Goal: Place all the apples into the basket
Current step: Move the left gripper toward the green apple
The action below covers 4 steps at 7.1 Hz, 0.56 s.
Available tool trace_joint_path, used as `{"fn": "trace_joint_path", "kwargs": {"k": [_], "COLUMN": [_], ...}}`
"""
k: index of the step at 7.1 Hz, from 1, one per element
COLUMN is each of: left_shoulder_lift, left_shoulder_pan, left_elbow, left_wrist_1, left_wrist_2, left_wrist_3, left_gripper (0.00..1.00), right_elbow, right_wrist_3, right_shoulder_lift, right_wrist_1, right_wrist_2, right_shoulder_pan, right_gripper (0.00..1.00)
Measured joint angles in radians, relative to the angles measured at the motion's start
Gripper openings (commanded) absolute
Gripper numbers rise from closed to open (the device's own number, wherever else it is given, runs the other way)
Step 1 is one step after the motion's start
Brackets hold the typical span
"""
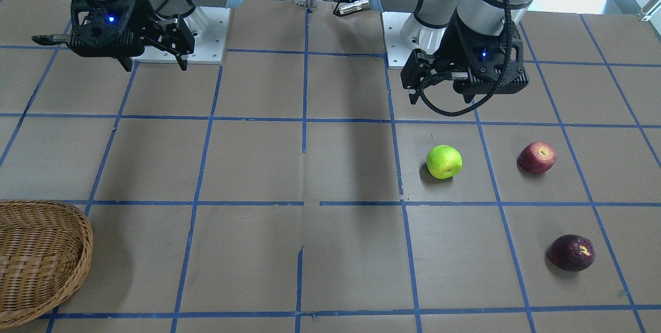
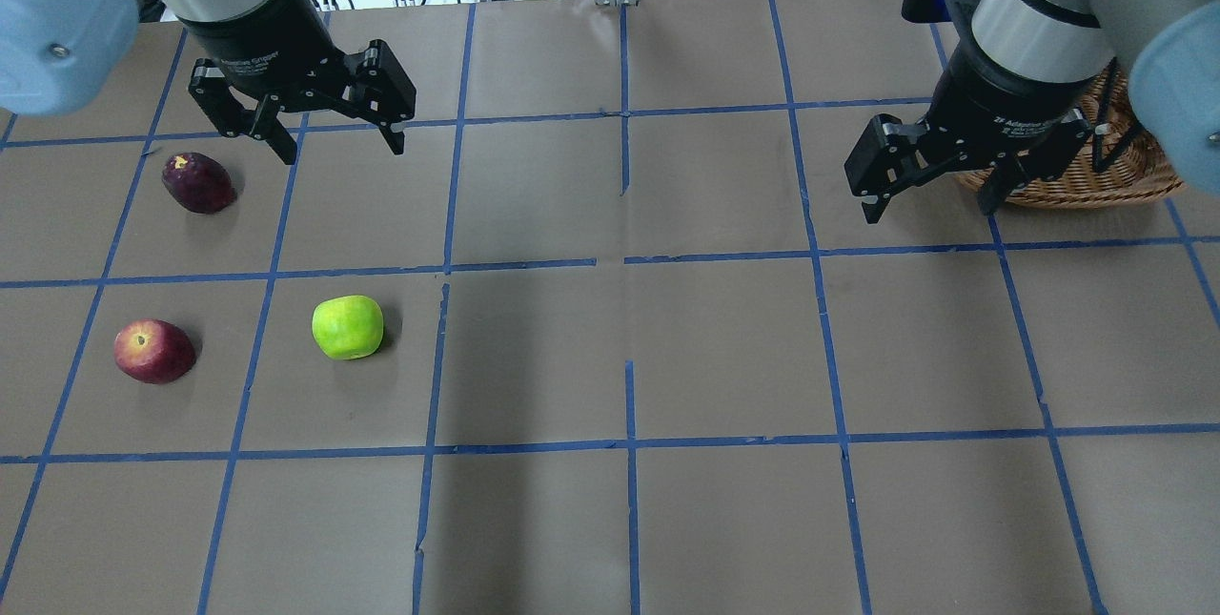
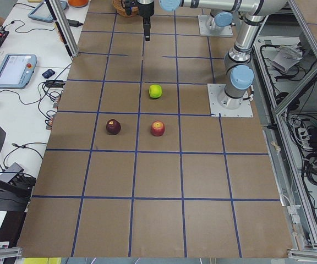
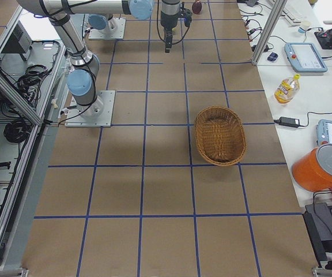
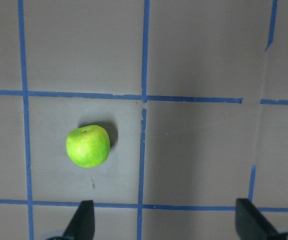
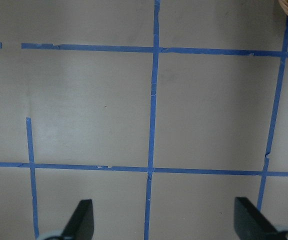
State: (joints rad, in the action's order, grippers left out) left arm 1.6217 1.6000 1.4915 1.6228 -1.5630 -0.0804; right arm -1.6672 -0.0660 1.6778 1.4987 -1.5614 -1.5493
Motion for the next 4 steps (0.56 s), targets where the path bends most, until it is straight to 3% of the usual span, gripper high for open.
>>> {"fn": "trace_joint_path", "kwargs": {"k": [4], "left_shoulder_lift": [-0.002], "left_shoulder_pan": [-0.002], "left_elbow": [0.007], "left_wrist_1": [0.000], "left_wrist_2": [0.001], "left_wrist_3": [0.002], "left_gripper": [1.00], "right_elbow": [0.002], "right_wrist_3": [0.001], "right_shoulder_lift": [-0.001], "right_wrist_1": [0.000], "right_wrist_2": [0.000], "right_shoulder_pan": [0.000], "right_gripper": [1.00]}}
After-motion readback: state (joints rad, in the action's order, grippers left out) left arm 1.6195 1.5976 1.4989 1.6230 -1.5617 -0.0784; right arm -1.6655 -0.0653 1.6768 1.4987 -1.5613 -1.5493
